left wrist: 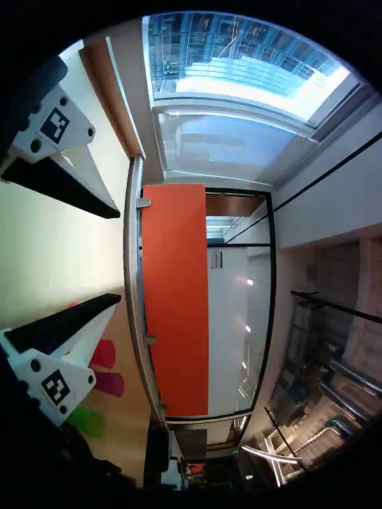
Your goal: Pour water
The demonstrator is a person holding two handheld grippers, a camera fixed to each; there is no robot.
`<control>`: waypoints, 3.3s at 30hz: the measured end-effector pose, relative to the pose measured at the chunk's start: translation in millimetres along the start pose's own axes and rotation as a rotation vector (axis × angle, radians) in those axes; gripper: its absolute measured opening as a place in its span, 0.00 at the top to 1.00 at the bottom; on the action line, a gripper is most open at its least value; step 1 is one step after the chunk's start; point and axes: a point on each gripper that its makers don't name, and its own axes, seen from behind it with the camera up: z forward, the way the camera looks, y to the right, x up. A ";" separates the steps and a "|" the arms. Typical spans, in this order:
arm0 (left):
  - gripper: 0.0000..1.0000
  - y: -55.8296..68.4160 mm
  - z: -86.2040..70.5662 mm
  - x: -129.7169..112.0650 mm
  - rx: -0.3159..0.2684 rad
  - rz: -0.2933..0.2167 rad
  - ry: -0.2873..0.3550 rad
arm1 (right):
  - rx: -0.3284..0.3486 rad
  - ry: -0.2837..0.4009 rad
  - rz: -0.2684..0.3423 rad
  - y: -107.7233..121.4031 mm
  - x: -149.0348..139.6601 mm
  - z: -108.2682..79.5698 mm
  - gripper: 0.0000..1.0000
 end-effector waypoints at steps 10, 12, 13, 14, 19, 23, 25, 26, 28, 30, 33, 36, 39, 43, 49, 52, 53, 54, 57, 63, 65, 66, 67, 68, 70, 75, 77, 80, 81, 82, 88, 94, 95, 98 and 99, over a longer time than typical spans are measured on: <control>0.13 -2.1 2.7 -21.3 -0.014 0.024 -0.012 | 0.004 -0.015 0.057 -0.2 -3.4 -5.4 0.01; 0.13 -2.6 3.4 -23.8 -0.015 0.021 -0.011 | 0.005 -0.019 0.056 -0.8 -2.9 -5.7 0.01; 0.13 -2.9 3.6 -24.7 -0.015 0.020 -0.011 | 0.006 -0.019 0.055 -1.1 -2.4 -5.9 0.01; 0.13 -3.2 3.9 -25.7 -0.015 0.018 -0.010 | 0.007 -0.020 0.053 -1.5 -1.8 -6.0 0.01; 0.13 -7.3 5.3 -30.5 -0.010 0.017 -0.016 | 0.010 -0.013 0.044 -3.4 4.3 -6.0 0.01; 0.13 -9.6 6.4 -32.2 -0.007 0.018 -0.017 | 0.011 -0.002 0.035 -5.4 10.2 -5.4 0.01; 0.13 -9.3 6.8 -32.4 -0.009 0.013 -0.015 | 0.013 0.002 0.033 -6.7 13.1 -5.6 0.01; 0.13 -9.0 6.9 -32.5 -0.010 0.011 -0.013 | 0.014 0.003 0.033 -7.3 14.4 -5.7 0.01; 0.13 -9.4 7.0 -33.6 -0.011 0.004 -0.012 | 0.016 0.006 0.031 -8.1 16.7 -5.6 0.01; 0.13 -10.4 7.1 -35.5 -0.010 -0.002 -0.013 | 0.017 0.009 0.028 -8.5 18.3 -5.4 0.01; 0.13 -12.7 7.4 -39.7 -0.006 -0.009 -0.020 | 0.015 0.011 0.024 -8.7 19.0 -5.3 0.01; 0.13 -13.9 7.7 -43.9 -0.004 -0.016 -0.025 | 0.015 0.011 0.022 -8.9 19.1 -5.4 0.01; 0.13 -14.2 7.9 -47.4 -0.006 -0.024 -0.030 | 0.014 0.012 0.021 -8.8 19.1 -5.5 0.01; 0.13 -14.0 8.3 -49.3 -0.008 -0.024 -0.035 | 0.014 0.013 0.018 -8.6 19.7 -6.2 0.01; 0.13 -13.1 9.2 -51.6 -0.014 -0.023 -0.045 | 0.014 0.016 0.017 -9.6 21.8 -6.5 0.01; 0.13 -13.3 9.7 -52.9 -0.014 -0.022 -0.051 | 0.015 0.018 0.017 -10.5 22.2 -6.8 0.01; 0.13 -13.3 9.9 -53.3 -0.014 -0.022 -0.052 | 0.015 0.019 0.017 -10.7 22.2 -6.9 0.01; 0.13 -13.1 10.2 -54.1 -0.014 -0.021 -0.055 | 0.016 0.020 0.016 -11.0 22.1 -7.2 0.01; 0.13 -12.8 11.3 -56.4 -0.016 -0.020 -0.064 | 0.017 0.021 0.013 -11.8 22.4 -7.8 0.01; 0.13 -12.8 13.2 -60.4 -0.017 -0.020 -0.075 | 0.018 0.026 0.014 -12.4 24.7 -8.8 0.01; 0.13 -12.9 13.5 -60.7 -0.016 -0.019 -0.077 | 0.020 0.026 0.015 -12.4 25.2 -8.9 0.01; 0.13 -12.9 13.8 -60.9 -0.016 -0.019 -0.077 | 0.020 0.026 0.015 -12.3 25.2 -8.8 0.01; 0.13 -12.8 14.1 -61.0 -0.016 -0.019 -0.077 | 0.020 0.026 0.016 -12.2 25.0 -8.6 0.01; 0.13 -12.7 14.4 -61.1 -0.016 -0.019 -0.077 | 0.021 0.026 0.016 -12.1 24.9 -8.5 0.01; 0.13 -12.3 14.8 -61.4 -0.016 -0.019 -0.077 | 0.021 0.026 0.016 -12.0 24.8 -8.2 0.01; 0.13 -11.4 15.4 -61.8 -0.018 -0.019 -0.078 | 0.023 0.028 0.015 -12.9 24.8 -8.5 0.01; 0.13 -10.7 15.7 -62.0 -0.019 -0.018 -0.079 | 0.025 0.029 0.015 -13.5 25.0 -9.1 0.01; 0.13 -10.6 15.6 -62.2 -0.019 -0.018 -0.079 | 0.028 0.032 0.012 -14.3 25.6 -9.7 0.01; 0.13 -10.6 15.5 -62.3 -0.019 -0.018 -0.079 | 0.030 0.034 0.011 -14.8 25.8 -9.9 0.01; 0.13 -10.5 15.4 -62.4 -0.019 -0.018 -0.079 | 0.031 0.036 0.010 -15.3 26.1 -10.2 0.01; 0.13 -10.4 15.6 -62.4 -0.019 -0.017 -0.079 | 0.045 0.053 -0.004 -19.8 27.8 -12.0 0.01; 0.13 -10.5 16.0 -62.3 -0.019 -0.017 -0.079 | 0.061 0.071 -0.027 -25.9 22.3 -13.4 0.01; 0.13 -10.4 15.9 -62.3 -0.019 -0.017 -0.079 | 0.065 0.072 -0.032 -27.1 20.4 -13.5 0.01; 0.13 -10.2 15.8 -62.4 -0.019 -0.017 -0.079 | 0.067 0.076 -0.049 -29.7 14.9 -11.4 0.01; 0.13 -10.2 15.7 -62.5 -0.019 -0.017 -0.079 | 0.067 0.079 -0.055 -30.5 13.3 -10.4 0.01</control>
